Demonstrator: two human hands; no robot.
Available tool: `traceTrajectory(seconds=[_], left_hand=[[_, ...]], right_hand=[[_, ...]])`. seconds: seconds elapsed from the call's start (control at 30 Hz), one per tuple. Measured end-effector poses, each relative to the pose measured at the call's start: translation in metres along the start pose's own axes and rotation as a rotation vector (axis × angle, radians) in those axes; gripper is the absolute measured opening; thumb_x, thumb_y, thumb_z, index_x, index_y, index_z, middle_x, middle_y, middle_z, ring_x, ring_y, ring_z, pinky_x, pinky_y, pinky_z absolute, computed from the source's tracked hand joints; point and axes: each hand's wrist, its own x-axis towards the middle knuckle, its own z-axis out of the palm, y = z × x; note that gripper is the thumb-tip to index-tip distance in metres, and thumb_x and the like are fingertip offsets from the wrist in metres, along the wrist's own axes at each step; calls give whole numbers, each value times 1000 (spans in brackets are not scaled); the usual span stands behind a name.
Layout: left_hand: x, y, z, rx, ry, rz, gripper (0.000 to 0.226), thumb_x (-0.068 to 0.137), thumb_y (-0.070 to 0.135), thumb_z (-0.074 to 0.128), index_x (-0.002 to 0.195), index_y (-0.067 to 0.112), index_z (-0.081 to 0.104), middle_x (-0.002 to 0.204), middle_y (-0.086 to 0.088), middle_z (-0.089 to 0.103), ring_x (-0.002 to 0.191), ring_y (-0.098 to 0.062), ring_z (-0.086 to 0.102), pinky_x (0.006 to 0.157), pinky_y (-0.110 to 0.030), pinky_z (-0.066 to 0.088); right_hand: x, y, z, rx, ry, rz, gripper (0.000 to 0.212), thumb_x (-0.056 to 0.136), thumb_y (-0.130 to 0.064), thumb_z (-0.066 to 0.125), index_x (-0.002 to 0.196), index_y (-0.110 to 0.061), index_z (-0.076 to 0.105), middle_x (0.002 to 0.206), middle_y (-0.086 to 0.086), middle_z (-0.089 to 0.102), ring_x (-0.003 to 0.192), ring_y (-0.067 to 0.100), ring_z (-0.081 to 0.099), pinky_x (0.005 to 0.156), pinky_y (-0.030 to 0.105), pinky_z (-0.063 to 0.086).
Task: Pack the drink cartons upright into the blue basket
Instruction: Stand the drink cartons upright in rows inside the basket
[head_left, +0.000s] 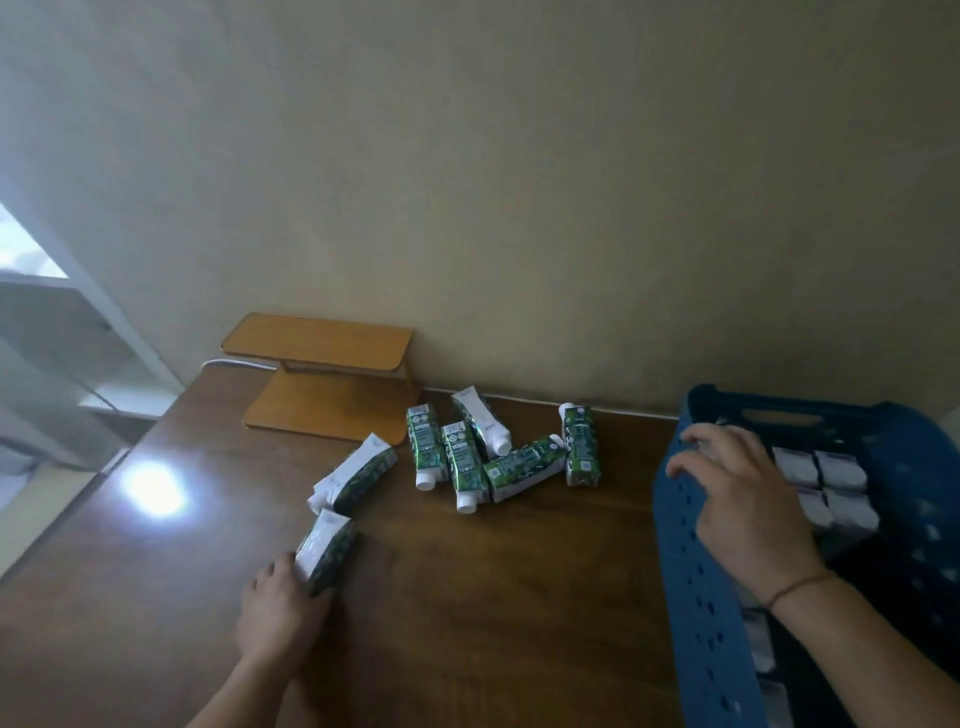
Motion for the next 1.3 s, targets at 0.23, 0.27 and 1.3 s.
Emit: traceTrajectory(seconds=[0.23,0.27,1.3], left_hand=[[-34,42,-24,-281,-1,158,52,72,40,79,112,27,49,101,-10,73,81,-32,69,64,-35,53],[-41,53,-31,-332,-17,189,46,72,41,79,107,27,51,98,-8,74,78,-28,69,63,-34,54],[-193,281,-10,-758,-780,680,87,70,68,65,146,43,32,144,24,40,132,-8,44,110,-44,44]], right_hand=[[5,-74,6,47,-227,-274,44,79,-7,65,119,-25,59,122,-6,56,115,13,51,94,39,51],[2,-87,12,69,-331,-315,50,85,-13,60,132,-29,48,134,-10,48,125,9,43,106,36,43],[-69,106,-62,710,116,781,37,68,-38,83,96,-31,59,95,2,66,80,20,67,55,47,60]])
